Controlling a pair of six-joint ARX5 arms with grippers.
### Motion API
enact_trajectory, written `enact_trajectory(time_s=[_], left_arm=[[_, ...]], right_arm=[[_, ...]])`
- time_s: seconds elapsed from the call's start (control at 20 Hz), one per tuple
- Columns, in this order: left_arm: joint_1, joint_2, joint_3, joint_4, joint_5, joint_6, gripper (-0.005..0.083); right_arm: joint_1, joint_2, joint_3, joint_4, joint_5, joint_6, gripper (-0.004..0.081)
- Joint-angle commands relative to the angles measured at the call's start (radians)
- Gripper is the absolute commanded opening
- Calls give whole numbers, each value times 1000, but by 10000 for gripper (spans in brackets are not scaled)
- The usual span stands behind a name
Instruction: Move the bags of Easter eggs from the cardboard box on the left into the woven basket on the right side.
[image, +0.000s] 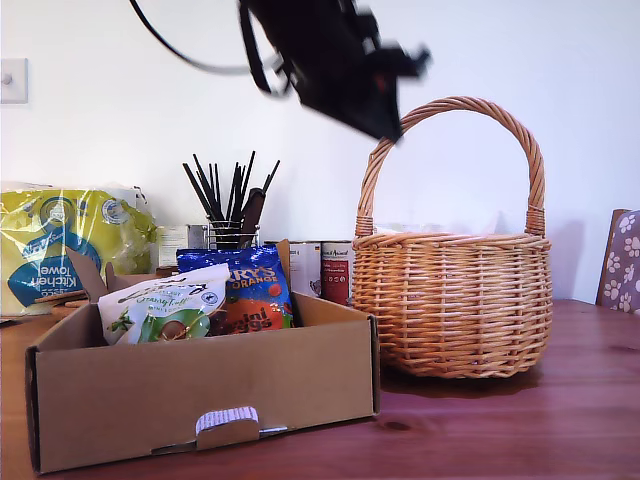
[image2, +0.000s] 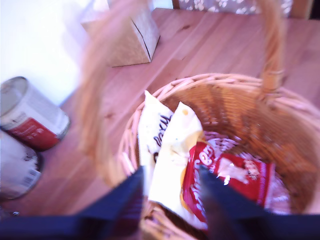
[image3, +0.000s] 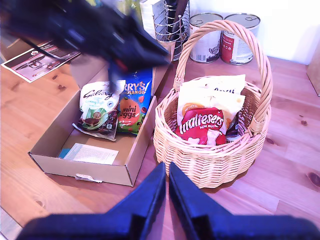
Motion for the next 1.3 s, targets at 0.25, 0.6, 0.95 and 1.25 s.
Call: enact_trajectory(time_s=[0.25,0.6,0.95,1.25], left_arm=[[34,-166,-67,-187,121,-62,-21],[160,-425,-417,-108,133,-59,-21],[412,-554,-576,-87,253,87,-21],[494,-456,-576,-50,311,156,784]], right_arm=[[3,-1,-7,4,-1,-6,-12],[3,-1,-7,3,-1,-7,-12],[3,-1,-7,3,-1,-15,-12],[3,-1,-7,-4,0,-26,-12]])
